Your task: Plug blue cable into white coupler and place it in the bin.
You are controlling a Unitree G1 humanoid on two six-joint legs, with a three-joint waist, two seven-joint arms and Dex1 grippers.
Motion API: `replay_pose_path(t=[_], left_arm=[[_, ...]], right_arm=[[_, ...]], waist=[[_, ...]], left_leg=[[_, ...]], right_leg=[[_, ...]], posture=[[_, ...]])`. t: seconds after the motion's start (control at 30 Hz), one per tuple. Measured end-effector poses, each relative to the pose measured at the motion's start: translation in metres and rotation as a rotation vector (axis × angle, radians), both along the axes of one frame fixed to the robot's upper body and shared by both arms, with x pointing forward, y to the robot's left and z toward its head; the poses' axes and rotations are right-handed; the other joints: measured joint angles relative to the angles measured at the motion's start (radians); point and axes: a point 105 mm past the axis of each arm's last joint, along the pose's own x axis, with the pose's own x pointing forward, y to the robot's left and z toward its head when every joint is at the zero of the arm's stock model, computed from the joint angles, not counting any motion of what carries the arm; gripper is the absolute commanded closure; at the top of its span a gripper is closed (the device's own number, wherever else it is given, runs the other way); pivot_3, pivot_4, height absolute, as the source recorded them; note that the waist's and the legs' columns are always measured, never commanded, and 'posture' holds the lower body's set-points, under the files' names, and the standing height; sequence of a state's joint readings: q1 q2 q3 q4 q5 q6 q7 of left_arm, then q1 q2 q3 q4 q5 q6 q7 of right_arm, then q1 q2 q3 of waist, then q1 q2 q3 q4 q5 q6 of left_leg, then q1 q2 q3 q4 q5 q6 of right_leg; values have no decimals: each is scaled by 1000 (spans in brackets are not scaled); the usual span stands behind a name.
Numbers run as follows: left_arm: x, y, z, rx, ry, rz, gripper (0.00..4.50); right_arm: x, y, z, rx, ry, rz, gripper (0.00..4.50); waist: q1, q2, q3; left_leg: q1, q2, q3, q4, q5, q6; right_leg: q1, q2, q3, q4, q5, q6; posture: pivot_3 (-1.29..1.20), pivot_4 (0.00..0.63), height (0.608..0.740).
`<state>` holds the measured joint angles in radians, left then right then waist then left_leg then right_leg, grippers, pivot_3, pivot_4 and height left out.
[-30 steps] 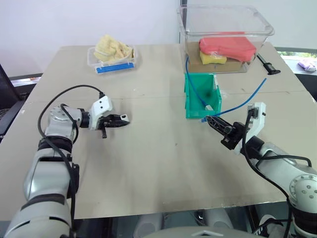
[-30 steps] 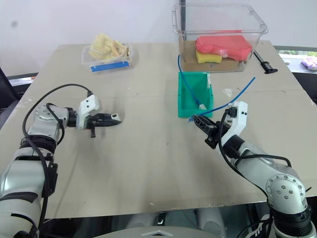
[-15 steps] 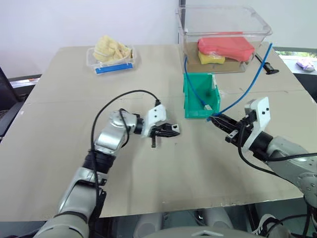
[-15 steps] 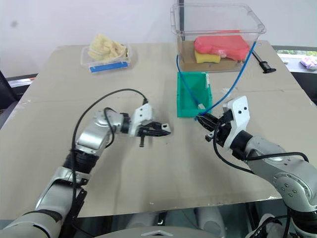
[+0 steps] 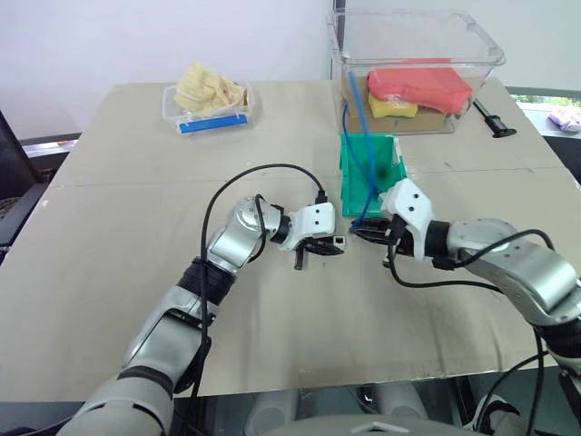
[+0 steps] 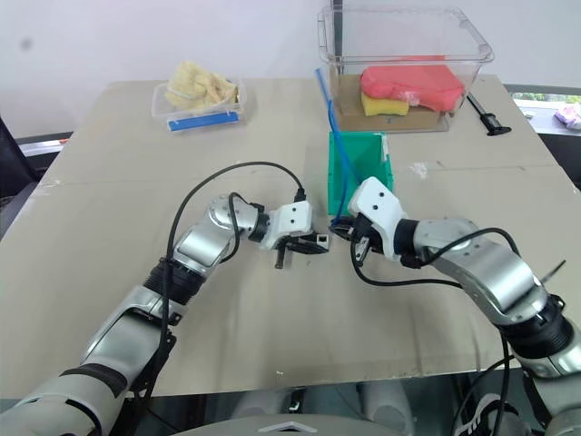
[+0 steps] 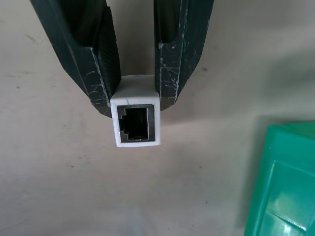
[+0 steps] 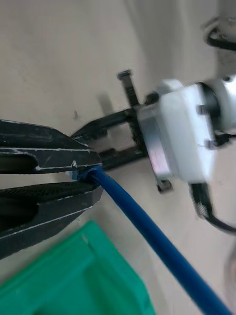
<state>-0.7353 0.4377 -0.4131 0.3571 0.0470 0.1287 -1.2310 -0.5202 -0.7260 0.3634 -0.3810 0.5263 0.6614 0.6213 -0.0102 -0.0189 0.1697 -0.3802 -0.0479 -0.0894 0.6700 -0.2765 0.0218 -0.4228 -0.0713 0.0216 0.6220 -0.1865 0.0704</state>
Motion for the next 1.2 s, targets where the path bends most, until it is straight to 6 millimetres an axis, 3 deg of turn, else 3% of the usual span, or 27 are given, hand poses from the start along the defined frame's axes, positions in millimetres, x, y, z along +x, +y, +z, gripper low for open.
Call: replay_pose_path(t=[0.27,0.53,1.2], left_arm=[[0,0,0,6,-24,-25,4154],[1,-1,-1,2,-21,-28,4154],[4,-2,-2,2,-10,-36,4154]], right_arm=[[13,8,-5,-43,-6,79,4500],[12,15,-7,-54,31,148,4500],[20,12,-4,-190,62,237,4500]], waist=[[-1,0,0],[1,0,0],[1,0,-2]], left_leg=[[0,0,0,0,0,0],[1,-1,-1,0,0,0],[2,-1,-3,1,0,0]], right_leg=[[0,0,0,1,0,0],[0,0,-1,2,0,0],[3,-1,-2,2,0,0]], posture=[[0,150,740],[0,150,740],[0,150,740]])
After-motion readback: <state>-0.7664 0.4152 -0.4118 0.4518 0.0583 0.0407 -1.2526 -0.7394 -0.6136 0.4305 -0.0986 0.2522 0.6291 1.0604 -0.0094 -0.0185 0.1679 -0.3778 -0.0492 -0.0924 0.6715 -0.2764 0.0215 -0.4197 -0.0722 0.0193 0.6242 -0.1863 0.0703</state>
